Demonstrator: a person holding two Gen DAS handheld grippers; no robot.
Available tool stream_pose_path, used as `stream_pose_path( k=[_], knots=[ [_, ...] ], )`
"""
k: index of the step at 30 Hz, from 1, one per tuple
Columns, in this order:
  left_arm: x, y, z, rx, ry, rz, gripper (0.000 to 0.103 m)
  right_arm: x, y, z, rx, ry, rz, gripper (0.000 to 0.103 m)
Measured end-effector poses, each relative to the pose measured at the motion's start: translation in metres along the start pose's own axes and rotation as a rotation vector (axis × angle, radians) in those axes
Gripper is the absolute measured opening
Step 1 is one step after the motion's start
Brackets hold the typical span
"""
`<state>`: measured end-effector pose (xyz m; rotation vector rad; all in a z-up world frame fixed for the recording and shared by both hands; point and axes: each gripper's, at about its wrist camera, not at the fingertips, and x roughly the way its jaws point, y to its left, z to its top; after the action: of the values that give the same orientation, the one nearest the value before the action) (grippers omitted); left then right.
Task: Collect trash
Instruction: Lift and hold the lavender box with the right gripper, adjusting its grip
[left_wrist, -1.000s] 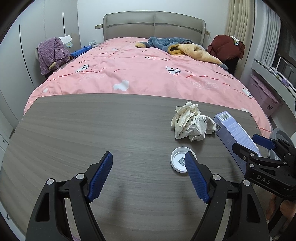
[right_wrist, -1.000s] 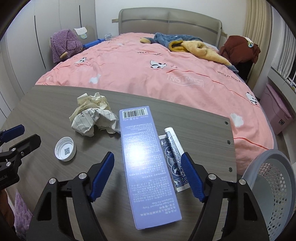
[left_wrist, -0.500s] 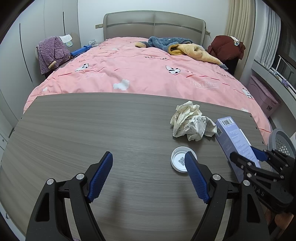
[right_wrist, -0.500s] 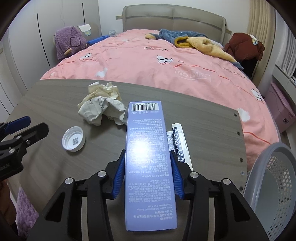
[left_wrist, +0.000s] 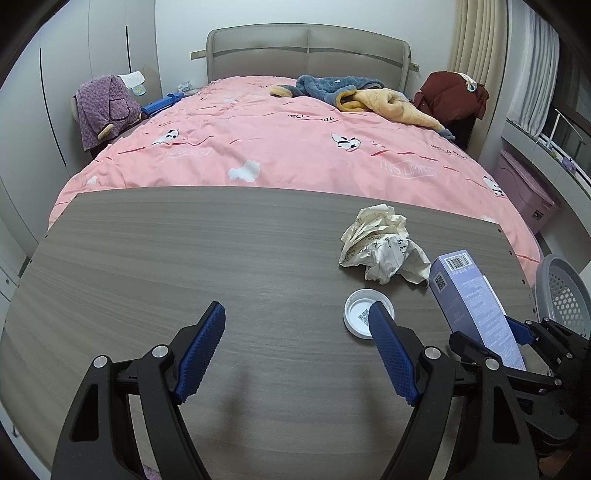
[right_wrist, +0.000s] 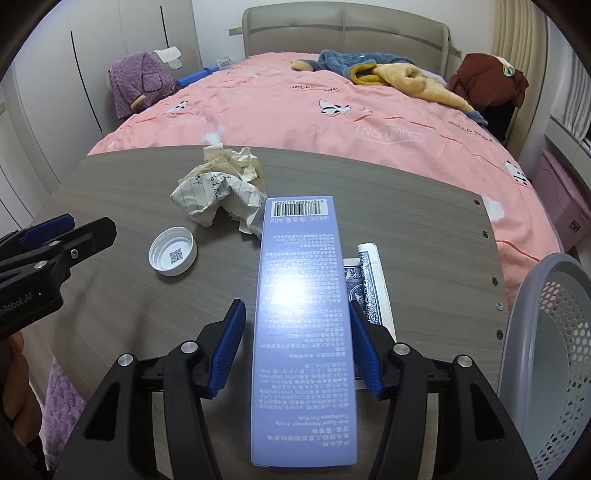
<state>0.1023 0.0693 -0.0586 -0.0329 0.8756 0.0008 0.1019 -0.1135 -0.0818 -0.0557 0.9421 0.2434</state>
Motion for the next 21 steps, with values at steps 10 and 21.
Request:
stream_pose_path(
  k=[10,21],
  knots=[
    [0.002,-0.002,-0.006,0.024,0.025,-0.007,0.076,-0.013,-0.008,0.001,0.037,-0.060,0.018,0.043],
    [0.012,-0.018,-0.013,0.063,0.070,-0.036,0.076,-0.060,-0.049,-0.005,0.129,-0.152,-0.017,0.043]
  ],
)
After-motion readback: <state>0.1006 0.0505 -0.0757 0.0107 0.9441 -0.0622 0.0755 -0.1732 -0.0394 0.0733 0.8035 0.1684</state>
